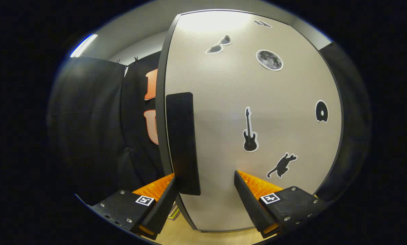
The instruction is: Open the shoe cabinet door, grab the shoes and put them into the shoe cabinet, then close the shoe cabinet door.
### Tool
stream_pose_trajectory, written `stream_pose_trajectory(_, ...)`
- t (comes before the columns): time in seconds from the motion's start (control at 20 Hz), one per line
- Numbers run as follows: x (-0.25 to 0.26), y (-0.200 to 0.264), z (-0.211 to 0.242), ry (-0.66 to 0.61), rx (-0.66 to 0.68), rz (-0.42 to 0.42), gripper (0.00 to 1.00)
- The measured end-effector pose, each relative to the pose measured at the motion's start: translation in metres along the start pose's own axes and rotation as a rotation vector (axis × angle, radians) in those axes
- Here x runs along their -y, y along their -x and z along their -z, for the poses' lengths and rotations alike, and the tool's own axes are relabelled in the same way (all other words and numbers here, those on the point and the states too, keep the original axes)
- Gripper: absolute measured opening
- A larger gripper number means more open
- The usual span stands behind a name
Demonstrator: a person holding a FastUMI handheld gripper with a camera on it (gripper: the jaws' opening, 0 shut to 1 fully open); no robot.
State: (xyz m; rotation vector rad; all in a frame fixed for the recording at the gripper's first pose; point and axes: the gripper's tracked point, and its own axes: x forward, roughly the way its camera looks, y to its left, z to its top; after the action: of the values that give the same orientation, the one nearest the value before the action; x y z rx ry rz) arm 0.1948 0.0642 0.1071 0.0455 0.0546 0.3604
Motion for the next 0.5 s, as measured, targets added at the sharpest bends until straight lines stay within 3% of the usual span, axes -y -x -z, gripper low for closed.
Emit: stream_pose_trajectory(0.5, 0.027, 0.107, -0.003, 0.036, 0.005, 0.101, 0.98)
